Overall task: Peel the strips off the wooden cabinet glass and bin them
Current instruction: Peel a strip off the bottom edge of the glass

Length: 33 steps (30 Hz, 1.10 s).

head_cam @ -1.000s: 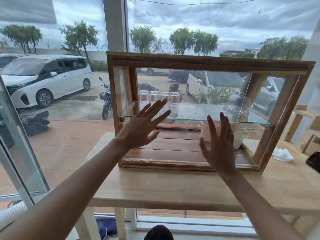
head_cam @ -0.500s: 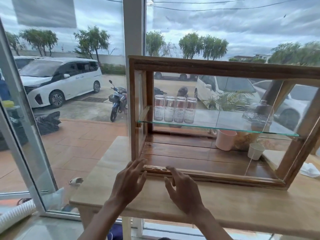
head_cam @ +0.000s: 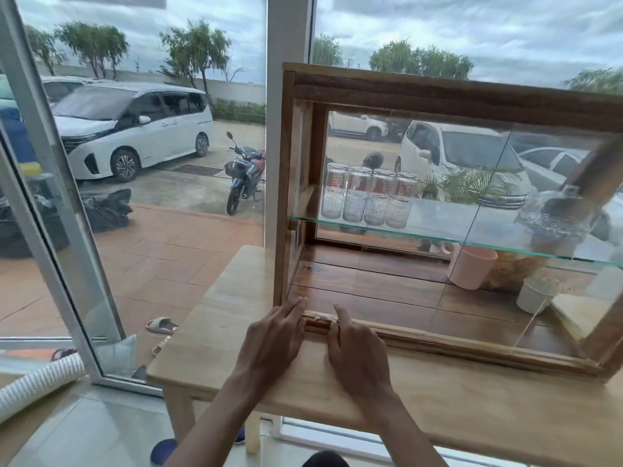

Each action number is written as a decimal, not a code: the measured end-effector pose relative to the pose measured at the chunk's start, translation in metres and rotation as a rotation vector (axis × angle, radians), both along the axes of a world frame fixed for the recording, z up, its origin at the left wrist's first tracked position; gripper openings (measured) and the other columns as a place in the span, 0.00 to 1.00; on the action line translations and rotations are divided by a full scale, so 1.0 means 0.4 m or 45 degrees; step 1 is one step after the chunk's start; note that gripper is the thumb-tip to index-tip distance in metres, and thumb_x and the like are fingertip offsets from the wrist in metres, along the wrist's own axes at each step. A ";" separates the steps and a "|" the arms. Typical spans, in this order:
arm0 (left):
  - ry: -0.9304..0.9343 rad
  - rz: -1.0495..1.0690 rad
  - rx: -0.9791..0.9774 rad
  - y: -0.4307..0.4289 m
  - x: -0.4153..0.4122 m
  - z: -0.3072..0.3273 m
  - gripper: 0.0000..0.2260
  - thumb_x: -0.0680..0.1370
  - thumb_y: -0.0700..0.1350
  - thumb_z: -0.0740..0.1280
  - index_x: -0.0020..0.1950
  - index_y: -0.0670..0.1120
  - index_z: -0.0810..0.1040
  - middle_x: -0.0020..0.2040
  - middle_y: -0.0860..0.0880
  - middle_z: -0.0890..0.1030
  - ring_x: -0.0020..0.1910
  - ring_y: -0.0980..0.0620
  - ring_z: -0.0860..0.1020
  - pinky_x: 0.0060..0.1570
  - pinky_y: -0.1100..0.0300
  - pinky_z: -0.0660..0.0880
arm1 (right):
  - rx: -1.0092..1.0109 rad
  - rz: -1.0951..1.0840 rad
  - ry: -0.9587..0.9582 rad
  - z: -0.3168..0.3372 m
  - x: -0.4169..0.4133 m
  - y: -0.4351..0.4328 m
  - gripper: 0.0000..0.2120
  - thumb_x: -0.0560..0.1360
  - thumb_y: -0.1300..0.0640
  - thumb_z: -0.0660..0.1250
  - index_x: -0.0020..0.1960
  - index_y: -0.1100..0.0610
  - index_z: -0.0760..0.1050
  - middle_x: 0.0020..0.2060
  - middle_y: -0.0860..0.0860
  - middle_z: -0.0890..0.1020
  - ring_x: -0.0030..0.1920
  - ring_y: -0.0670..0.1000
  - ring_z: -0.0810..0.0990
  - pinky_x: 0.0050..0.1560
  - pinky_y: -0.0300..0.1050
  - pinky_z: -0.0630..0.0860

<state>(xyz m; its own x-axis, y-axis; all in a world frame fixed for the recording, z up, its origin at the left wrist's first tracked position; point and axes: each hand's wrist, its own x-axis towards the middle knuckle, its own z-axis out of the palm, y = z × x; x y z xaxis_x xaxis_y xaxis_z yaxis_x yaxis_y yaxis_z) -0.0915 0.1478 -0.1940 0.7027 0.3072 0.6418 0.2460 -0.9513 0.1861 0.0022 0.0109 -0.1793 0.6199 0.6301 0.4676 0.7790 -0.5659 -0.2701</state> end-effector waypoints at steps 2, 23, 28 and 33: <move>0.023 0.009 0.013 0.002 0.005 -0.001 0.17 0.77 0.43 0.73 0.66 0.45 0.79 0.65 0.49 0.82 0.54 0.48 0.85 0.38 0.54 0.84 | -0.038 -0.037 -0.022 0.000 -0.003 0.004 0.18 0.81 0.55 0.55 0.69 0.51 0.72 0.43 0.53 0.87 0.45 0.56 0.87 0.42 0.49 0.81; 0.149 0.148 -0.067 -0.014 -0.015 0.016 0.17 0.74 0.36 0.69 0.63 0.42 0.80 0.61 0.47 0.83 0.51 0.46 0.84 0.37 0.51 0.84 | 0.004 -0.133 -0.017 0.017 -0.021 -0.008 0.10 0.81 0.50 0.60 0.47 0.51 0.77 0.35 0.53 0.85 0.39 0.56 0.86 0.34 0.48 0.78; 0.164 0.180 -0.024 -0.014 -0.017 0.018 0.17 0.72 0.35 0.72 0.60 0.44 0.82 0.56 0.48 0.86 0.45 0.46 0.86 0.33 0.51 0.83 | 0.025 -0.127 0.006 0.016 -0.018 -0.009 0.10 0.81 0.51 0.61 0.45 0.52 0.76 0.35 0.53 0.85 0.39 0.57 0.85 0.34 0.49 0.78; 0.128 0.182 0.053 -0.014 -0.027 0.020 0.18 0.69 0.34 0.78 0.57 0.46 0.84 0.52 0.49 0.88 0.39 0.49 0.87 0.29 0.55 0.82 | 0.058 -0.128 0.011 0.015 -0.015 -0.012 0.09 0.82 0.50 0.62 0.48 0.52 0.79 0.36 0.52 0.85 0.39 0.56 0.86 0.34 0.48 0.78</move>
